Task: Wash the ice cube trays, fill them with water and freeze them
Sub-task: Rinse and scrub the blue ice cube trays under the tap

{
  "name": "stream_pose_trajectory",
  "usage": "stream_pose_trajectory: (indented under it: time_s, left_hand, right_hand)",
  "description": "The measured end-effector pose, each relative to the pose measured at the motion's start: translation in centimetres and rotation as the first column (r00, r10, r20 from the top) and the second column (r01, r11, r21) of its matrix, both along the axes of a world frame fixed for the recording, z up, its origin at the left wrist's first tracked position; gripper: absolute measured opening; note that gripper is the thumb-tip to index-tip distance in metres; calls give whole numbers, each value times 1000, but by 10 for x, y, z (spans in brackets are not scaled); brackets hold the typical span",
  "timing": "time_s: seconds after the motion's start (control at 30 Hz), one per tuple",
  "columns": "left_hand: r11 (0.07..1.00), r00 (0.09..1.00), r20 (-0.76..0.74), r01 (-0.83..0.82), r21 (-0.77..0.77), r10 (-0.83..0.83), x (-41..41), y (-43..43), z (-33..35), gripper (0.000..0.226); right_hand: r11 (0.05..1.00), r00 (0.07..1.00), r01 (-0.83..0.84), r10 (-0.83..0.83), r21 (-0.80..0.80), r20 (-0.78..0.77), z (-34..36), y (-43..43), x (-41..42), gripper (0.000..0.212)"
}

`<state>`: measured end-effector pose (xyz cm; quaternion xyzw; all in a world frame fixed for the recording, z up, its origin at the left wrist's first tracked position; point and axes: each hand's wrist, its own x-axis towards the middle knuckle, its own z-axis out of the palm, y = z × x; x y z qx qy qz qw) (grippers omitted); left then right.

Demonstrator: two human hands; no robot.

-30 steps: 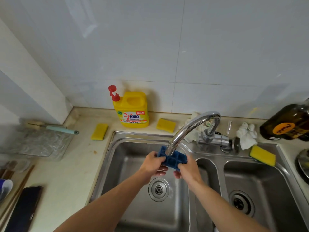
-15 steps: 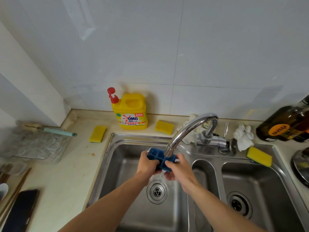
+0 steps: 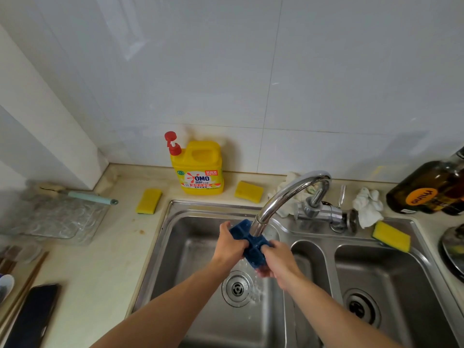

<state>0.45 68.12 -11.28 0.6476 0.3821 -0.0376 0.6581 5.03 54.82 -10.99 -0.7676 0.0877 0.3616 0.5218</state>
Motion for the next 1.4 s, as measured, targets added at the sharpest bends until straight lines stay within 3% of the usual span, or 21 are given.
stream_pose_trajectory:
  time_s: [0.13, 0.2, 0.37, 0.5, 0.67, 0.8, 0.87, 1.0, 1.1, 1.2, 1.4]
  left_hand:
    - [957, 972, -144, -211, -200, 185, 2, -17, -6, 15]
    - [956, 967, -174, -220, -195, 187, 1, -22, -7, 15]
    - [994, 989, -101, -105, 4, 105, 4, -9, -5, 26]
    - [995, 994, -106, -23, -98, 12, 0, -5, -1, 23]
    - [978, 996, -17, 88, -190, -93, -3, -10, -2, 18]
    - [932, 990, 62, 141, -334, -127, -11, -13, 1, 33]
    - [948, 990, 42, 143, -284, -136, -13, -13, 1, 42]
    - [977, 981, 2, 193, -86, -193, -12, -9, -2, 39]
    - [957, 958, 29, 287, -35, -286, -15, -1, -2, 43]
    - [915, 915, 8, 403, 36, -403, -17, 6, -4, 40]
    - [931, 931, -17, 364, -34, -365, -16, 18, -9, 39]
  right_hand:
    - [1000, 997, 13, -11, -24, 74, 0, 6, -3, 15]
    - [999, 995, -5, 9, -44, 100, 0, 7, -5, 15]
    - [995, 991, -84, 88, -48, 101, -3, 2, -6, 19]
    - [994, 992, -87, 80, 66, 97, 0, 2, 1, 20]
    - [998, 991, -37, 43, -52, 124, 4, 2, 9, 12]
    - [997, 994, 20, -12, -72, 113, 4, -1, 13, 10]
    - [998, 994, -5, 11, -56, 110, 5, -1, 11, 9]
    - [999, 995, -52, 52, -10, 85, 2, -1, 3, 10]
    - [999, 998, 23, -25, 40, 54, 0, -5, 7, 22]
    - [998, 1000, -22, 22, 65, 9, 5, -7, 12, 25]
    - [1000, 1000, -9, 9, 28, 3, 4, -6, 14, 17]
